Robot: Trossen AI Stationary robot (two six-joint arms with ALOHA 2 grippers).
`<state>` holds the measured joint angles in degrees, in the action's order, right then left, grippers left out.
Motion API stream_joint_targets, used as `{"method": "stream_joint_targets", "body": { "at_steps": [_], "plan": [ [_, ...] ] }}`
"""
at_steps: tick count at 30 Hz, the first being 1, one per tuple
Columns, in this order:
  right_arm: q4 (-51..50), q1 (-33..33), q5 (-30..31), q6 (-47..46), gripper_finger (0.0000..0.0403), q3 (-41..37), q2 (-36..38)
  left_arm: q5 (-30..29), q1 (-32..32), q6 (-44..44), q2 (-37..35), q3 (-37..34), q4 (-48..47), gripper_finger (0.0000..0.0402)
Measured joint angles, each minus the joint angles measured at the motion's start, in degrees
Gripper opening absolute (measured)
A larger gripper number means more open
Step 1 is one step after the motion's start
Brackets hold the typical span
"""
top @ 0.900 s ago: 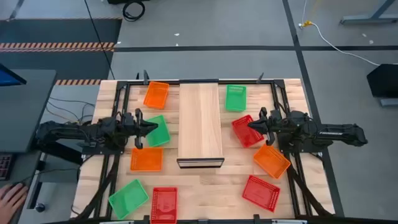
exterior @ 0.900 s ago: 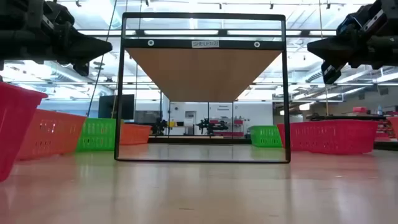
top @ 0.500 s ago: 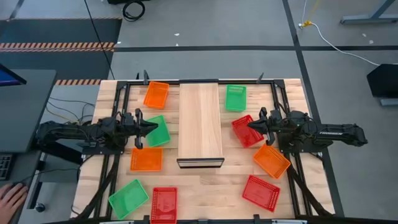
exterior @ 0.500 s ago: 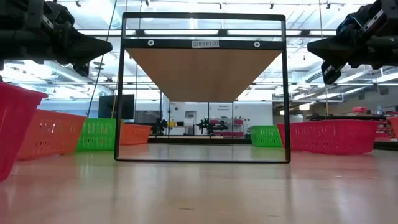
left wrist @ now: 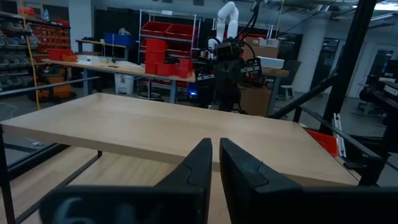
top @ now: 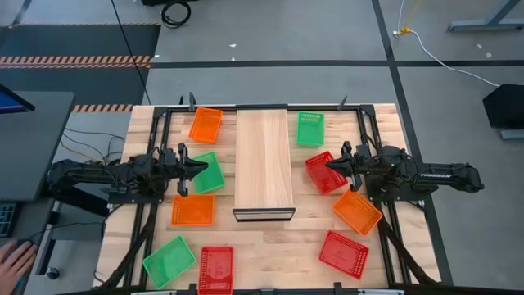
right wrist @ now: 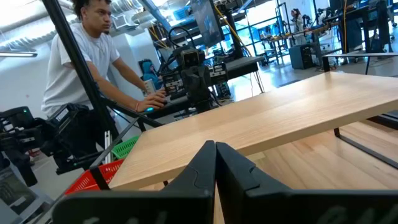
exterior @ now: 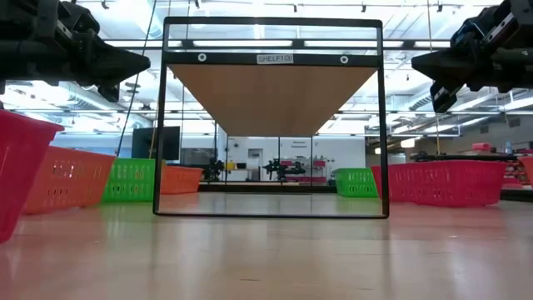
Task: Stack baskets on shelf by color
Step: Put the top left green bin on the shelf
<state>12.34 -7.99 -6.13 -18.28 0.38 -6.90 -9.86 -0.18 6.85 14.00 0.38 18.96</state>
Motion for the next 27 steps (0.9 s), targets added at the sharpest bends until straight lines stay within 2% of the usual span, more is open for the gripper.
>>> {"method": "stream_joint_targets", "body": {
  "at_steps": [27],
  "plan": [
    [0.0, 0.0, -0.02, 0.0, 0.0013, 0.0, 0.0, 0.01, 0.01, -0.02, 0.01, 0.0, -0.01, 0.0029]
  ]
}}
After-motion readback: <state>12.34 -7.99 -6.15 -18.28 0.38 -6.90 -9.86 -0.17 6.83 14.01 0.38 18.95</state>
